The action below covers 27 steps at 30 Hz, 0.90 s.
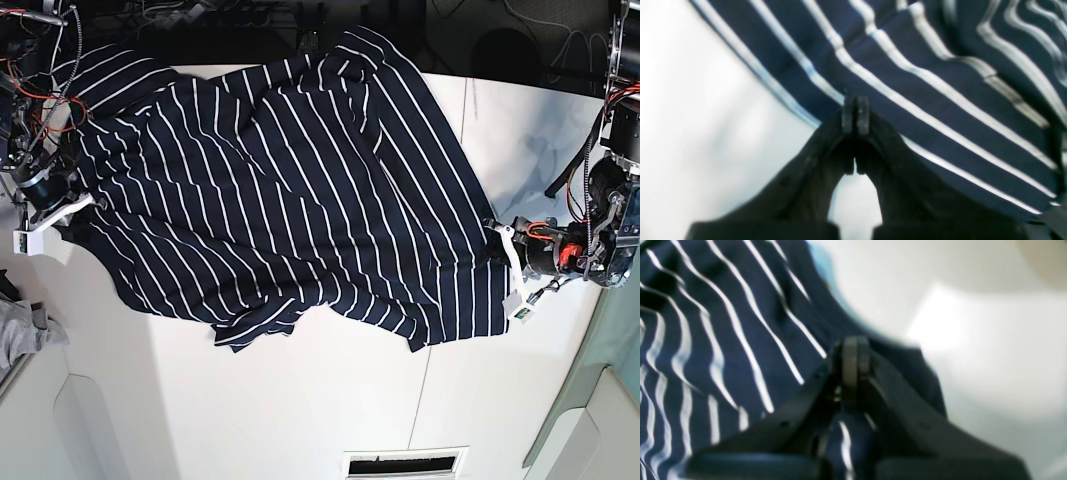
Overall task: Layout the t-shirt on the table in an organized manner, then fold the t-shirt properly
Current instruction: 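Release the shirt and smooth it flat with both grippers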
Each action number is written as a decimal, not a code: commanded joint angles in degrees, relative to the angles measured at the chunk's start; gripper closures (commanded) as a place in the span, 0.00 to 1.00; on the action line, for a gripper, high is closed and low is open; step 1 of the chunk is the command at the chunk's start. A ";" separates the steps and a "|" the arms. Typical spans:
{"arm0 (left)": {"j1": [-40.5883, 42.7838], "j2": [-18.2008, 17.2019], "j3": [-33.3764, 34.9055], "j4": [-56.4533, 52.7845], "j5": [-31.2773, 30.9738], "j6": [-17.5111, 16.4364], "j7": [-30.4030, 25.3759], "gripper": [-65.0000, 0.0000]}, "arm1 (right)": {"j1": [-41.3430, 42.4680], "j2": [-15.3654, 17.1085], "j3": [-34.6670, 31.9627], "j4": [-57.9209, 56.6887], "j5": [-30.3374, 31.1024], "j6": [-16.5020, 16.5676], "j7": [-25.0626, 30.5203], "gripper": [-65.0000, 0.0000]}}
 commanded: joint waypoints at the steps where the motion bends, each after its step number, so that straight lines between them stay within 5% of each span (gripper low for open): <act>1: -1.25 -1.03 -0.39 0.96 -2.08 -0.92 -0.57 1.00 | 1.77 0.68 0.15 2.27 0.96 0.09 1.05 1.00; 6: 0.15 1.22 -0.39 0.90 -4.09 -1.46 -1.05 1.00 | 3.80 -1.64 -0.55 3.19 1.68 0.07 0.00 1.00; 15: 3.23 8.79 -0.39 -4.74 6.36 1.62 -2.97 1.00 | 11.78 -4.81 -9.11 -7.78 -9.90 -2.01 1.27 1.00; 22: 3.45 6.08 -0.39 -9.46 10.64 2.03 -2.82 1.00 | 12.09 -1.60 -11.47 -11.78 -14.29 -6.62 3.13 1.00; 27: 2.99 2.03 -0.39 -9.44 12.11 1.97 -4.39 1.00 | 11.50 2.01 -11.47 -11.76 -13.53 -6.43 3.13 1.00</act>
